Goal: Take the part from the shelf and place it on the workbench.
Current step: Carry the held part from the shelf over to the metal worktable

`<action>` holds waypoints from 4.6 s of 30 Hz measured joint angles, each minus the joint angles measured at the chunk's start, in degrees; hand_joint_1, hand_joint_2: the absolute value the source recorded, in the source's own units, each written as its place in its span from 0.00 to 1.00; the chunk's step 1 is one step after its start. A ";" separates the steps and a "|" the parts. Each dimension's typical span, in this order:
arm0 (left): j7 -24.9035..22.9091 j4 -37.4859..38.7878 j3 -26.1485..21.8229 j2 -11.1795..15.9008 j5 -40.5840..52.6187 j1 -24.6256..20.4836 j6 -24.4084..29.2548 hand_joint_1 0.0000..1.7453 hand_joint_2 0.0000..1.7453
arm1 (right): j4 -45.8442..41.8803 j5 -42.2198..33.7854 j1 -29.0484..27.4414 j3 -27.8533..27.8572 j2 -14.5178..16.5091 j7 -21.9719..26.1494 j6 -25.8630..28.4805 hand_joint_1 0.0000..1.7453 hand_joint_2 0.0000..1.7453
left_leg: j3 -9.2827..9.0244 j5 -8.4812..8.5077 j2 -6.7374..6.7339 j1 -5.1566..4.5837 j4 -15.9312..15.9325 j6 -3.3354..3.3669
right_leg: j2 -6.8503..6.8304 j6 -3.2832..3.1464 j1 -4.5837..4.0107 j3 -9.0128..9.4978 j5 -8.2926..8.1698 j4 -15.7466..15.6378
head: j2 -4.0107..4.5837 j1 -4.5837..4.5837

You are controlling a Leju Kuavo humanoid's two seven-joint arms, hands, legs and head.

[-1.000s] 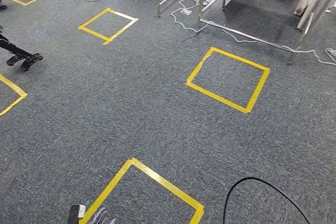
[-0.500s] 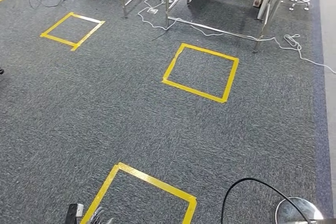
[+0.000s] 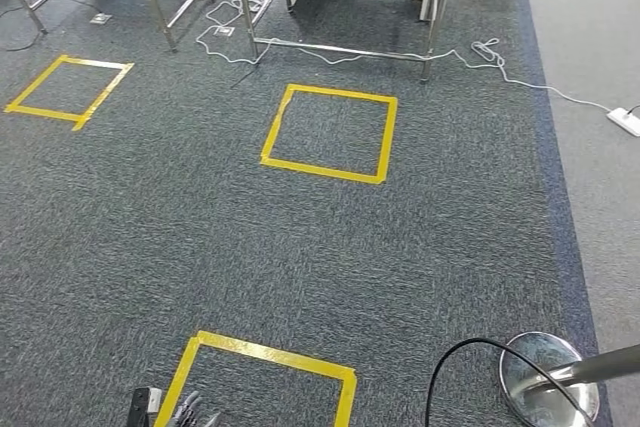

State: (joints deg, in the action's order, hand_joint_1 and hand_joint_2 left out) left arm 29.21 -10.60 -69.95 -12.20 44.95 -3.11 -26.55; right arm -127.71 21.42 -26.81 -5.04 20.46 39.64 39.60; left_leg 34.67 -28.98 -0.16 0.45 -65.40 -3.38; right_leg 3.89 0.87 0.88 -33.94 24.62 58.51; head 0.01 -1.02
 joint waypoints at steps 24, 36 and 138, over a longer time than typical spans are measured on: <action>-0.26 0.02 -0.01 -0.39 0.45 -0.23 0.58 0.00 1.00 | -2.09 0.85 1.36 2.44 -0.31 0.08 0.02 1.00 1.00 | -3.66 2.87 -0.22 -0.47 8.97 2.74 | -3.83 1.44 -0.53 0.62 1.17 0.42 | -0.01 0.76; -0.06 0.02 -0.01 -1.31 0.44 -0.22 1.38 0.00 1.00 | -2.12 -0.80 1.34 3.80 -0.31 0.47 0.02 1.00 1.00 | -3.57 3.30 -0.23 -0.39 9.41 1.40 | -3.83 0.89 -0.66 0.35 0.94 0.47 | -0.01 0.82; 2.31 0.42 1.13 -1.18 2.83 0.10 -3.36 0.00 1.00 | -2.58 2.14 1.36 2.78 -0.31 0.13 0.00 1.00 1.00 | -3.03 3.03 0.21 0.46 8.15 0.56 | -2.60 1.44 0.28 0.84 1.42 0.45 | 0.00 0.46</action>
State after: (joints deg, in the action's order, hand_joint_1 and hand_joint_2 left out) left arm 31.51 -10.19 -68.83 -13.37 47.78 -3.01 -29.90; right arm -130.29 23.56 -25.44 -2.26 20.15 39.77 39.60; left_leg 31.65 -25.95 0.05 0.92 -57.24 -2.82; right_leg 1.28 2.32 1.16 -33.10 26.03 58.96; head 0.01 -0.56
